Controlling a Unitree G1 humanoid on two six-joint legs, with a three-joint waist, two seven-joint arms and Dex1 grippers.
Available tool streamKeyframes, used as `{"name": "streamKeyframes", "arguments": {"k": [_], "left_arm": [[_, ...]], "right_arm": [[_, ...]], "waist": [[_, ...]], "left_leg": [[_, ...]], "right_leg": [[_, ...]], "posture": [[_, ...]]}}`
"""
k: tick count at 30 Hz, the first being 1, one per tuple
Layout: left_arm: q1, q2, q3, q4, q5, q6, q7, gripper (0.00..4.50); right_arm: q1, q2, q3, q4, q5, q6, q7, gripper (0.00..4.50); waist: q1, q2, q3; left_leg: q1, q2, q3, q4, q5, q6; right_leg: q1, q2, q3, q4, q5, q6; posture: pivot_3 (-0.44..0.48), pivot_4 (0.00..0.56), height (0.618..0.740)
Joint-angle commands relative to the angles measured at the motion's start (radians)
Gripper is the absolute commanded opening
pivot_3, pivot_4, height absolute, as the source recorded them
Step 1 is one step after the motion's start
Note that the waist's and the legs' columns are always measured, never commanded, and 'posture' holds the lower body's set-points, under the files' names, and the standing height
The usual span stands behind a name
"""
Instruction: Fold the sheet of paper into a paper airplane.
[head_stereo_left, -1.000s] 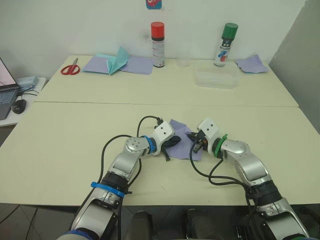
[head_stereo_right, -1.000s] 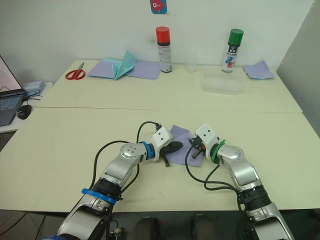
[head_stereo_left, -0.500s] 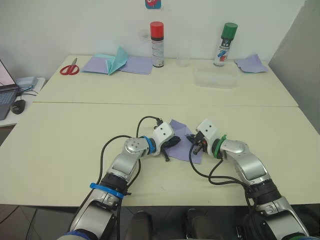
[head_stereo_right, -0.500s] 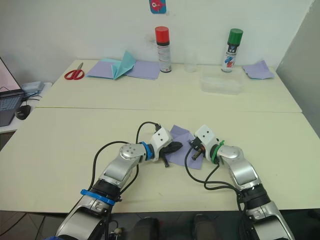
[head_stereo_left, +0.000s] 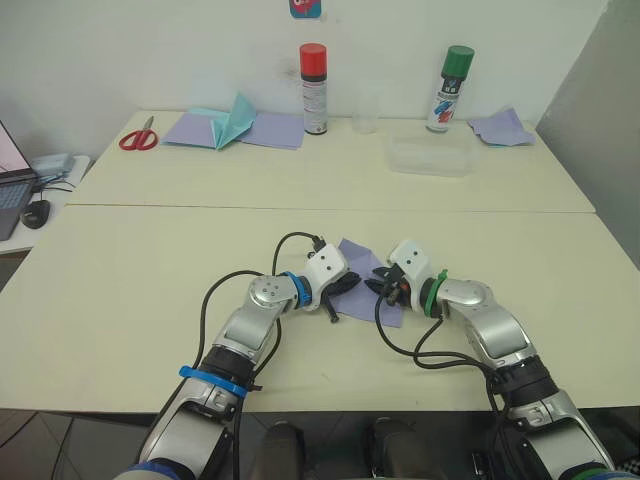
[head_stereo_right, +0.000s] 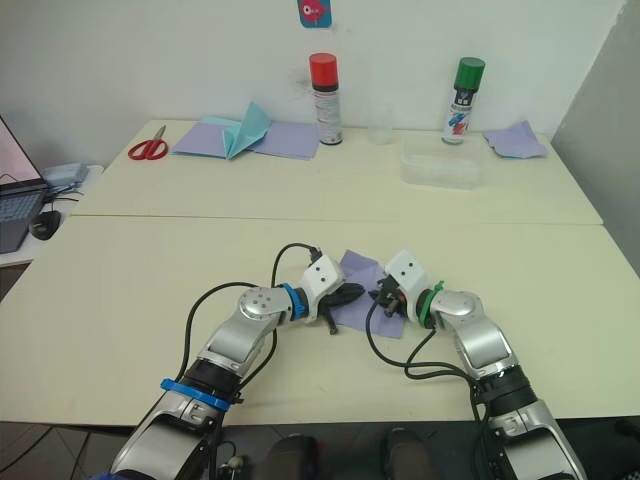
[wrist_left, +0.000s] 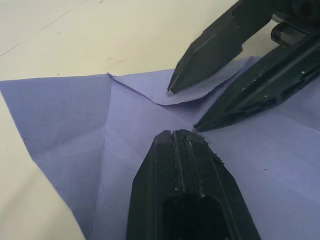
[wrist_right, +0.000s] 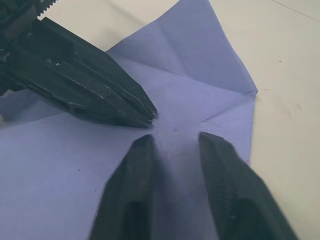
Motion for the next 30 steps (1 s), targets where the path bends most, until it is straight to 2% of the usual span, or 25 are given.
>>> {"name": "streamKeyframes", "arguments": {"k": [1, 2, 9, 13, 19, 22, 30], "left_arm": [[0.026, 0.003, -0.037, 0.044, 0.031, 0.028, -0.007, 0.00], [0.024, 0.002, -0.037, 0.045, 0.031, 0.029, -0.006, 0.00], [0.017, -0.007, -0.024, 0.042, 0.016, 0.044, -0.003, 0.00], [-0.024, 0.022, 0.056, -0.026, -0.073, 0.148, -0.046, 0.00], [-0.171, 0.080, 0.179, -0.099, -0.241, 0.348, -0.128, 0.00], [-0.233, 0.041, 0.201, -0.056, -0.242, 0.324, -0.082, 0.00], [-0.314, -0.074, 0.145, 0.054, -0.185, 0.221, -0.015, 0.00]], "right_arm": [[0.002, 0.005, -0.017, -0.022, 0.013, -0.003, -0.002, 0.23], [0.002, 0.005, -0.018, -0.022, 0.014, -0.003, -0.002, 0.03], [0.013, 0.006, -0.011, -0.025, 0.009, 0.000, -0.003, 0.03], [0.014, 0.004, -0.002, -0.010, -0.013, -0.010, -0.016, 0.03], [0.015, 0.003, -0.007, -0.009, -0.012, -0.012, -0.026, 0.03], [0.016, 0.004, -0.006, -0.009, -0.011, -0.011, -0.028, 0.03], [0.016, 0.012, -0.003, -0.011, -0.012, -0.007, -0.036, 0.03]], "waist": [[0.000, 0.000, 0.000], [0.000, 0.000, 0.000], [0.000, 0.000, 0.000], [-0.001, 0.000, 0.000], [-0.002, -0.001, 0.002], [-0.001, -0.001, 0.002], [-0.002, -0.001, 0.003]], "left_leg": [[0.000, 0.000, 0.000, 0.000, 0.000, 0.000], [0.000, 0.000, 0.000, 0.000, 0.000, 0.000], [0.000, 0.000, 0.000, 0.000, 0.000, 0.000], [0.000, 0.000, 0.000, 0.000, 0.000, 0.000], [-0.002, 0.002, -0.001, 0.000, 0.000, 0.000], [-0.002, 0.001, 0.000, 0.000, 0.000, 0.000], [-0.002, 0.000, 0.000, 0.000, 0.000, 0.000]], "right_leg": [[0.000, 0.000, 0.000, 0.000, 0.000, 0.000], [0.000, 0.000, 0.000, 0.000, 0.000, 0.000], [0.000, 0.000, 0.000, 0.000, 0.000, 0.000], [0.000, 0.000, 0.000, 0.000, 0.000, 0.000], [-0.002, 0.002, -0.001, 0.001, 0.000, 0.000], [-0.002, 0.002, -0.001, 0.000, 0.000, 0.000], [-0.002, 0.001, 0.000, 0.000, 0.000, 0.000]], "posture": [[0.000, 0.150, 0.740], [0.000, 0.150, 0.740], [0.000, 0.150, 0.740], [0.000, 0.150, 0.740], [0.000, 0.150, 0.740], [0.000, 0.150, 0.740], [0.000, 0.150, 0.740]]}}
